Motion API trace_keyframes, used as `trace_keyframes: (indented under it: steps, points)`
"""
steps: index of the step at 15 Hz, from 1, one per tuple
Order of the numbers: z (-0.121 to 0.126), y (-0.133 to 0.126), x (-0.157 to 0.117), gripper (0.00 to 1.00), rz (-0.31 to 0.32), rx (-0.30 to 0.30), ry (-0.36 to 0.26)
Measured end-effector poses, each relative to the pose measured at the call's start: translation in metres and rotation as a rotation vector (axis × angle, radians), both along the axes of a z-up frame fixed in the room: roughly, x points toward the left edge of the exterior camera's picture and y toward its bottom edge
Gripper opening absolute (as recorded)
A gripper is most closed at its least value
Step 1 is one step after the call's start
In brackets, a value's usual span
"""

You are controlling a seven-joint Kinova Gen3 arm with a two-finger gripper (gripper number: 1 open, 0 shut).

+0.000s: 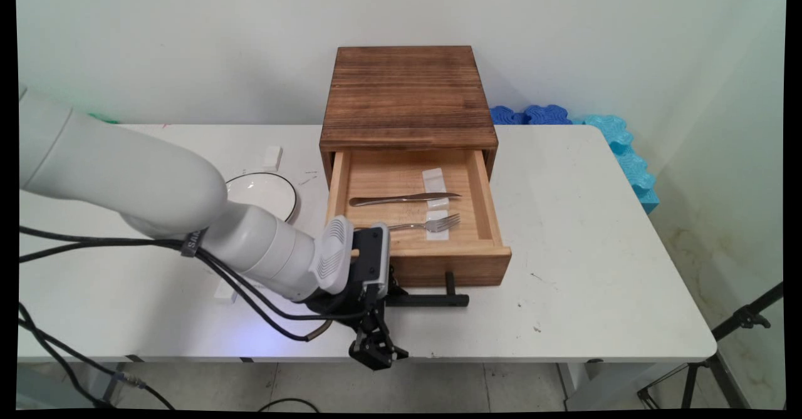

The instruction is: Open the drawer

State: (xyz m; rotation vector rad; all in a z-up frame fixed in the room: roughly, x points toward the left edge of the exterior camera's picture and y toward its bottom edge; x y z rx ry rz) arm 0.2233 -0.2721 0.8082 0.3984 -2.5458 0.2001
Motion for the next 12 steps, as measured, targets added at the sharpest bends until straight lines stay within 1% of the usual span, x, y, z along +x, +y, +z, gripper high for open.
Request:
trace_keyframes:
  steps: [12]
  points:
    - [0.001, 0.024, -0.001, 1.0, -0.036, 0.012, 0.007]
